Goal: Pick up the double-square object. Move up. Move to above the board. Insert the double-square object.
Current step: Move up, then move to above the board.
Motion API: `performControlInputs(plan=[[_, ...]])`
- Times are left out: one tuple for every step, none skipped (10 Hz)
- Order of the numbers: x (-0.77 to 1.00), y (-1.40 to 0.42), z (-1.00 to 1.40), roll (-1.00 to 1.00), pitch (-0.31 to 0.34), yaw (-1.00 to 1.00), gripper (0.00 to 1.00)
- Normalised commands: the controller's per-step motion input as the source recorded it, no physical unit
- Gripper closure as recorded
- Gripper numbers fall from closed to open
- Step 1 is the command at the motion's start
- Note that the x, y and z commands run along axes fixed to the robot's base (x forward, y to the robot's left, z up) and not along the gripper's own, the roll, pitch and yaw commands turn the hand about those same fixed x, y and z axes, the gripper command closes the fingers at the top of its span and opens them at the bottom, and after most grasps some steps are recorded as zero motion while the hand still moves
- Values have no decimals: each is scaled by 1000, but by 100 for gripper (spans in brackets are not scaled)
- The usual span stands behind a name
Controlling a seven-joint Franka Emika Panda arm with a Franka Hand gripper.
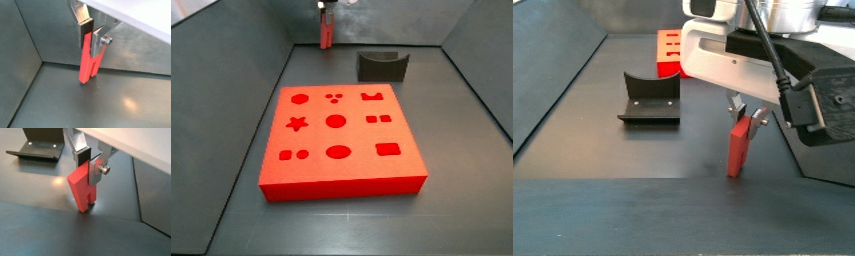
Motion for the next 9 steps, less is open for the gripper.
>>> performControlInputs(plan=[[0, 0, 833, 0, 0, 0, 100], [-20, 7, 768, 4, 22, -12, 100], [-30, 9, 604, 30, 45, -24, 100], [-26, 3, 454, 49, 57, -26, 100], [-21, 1, 247, 66, 73, -15, 100], [90, -93, 1000, 33, -96, 123, 100], [94, -98, 1000, 35, -76, 126, 100], [81, -92, 1000, 40, -25, 99, 100], [72, -84, 1000, 51, 18, 69, 100]])
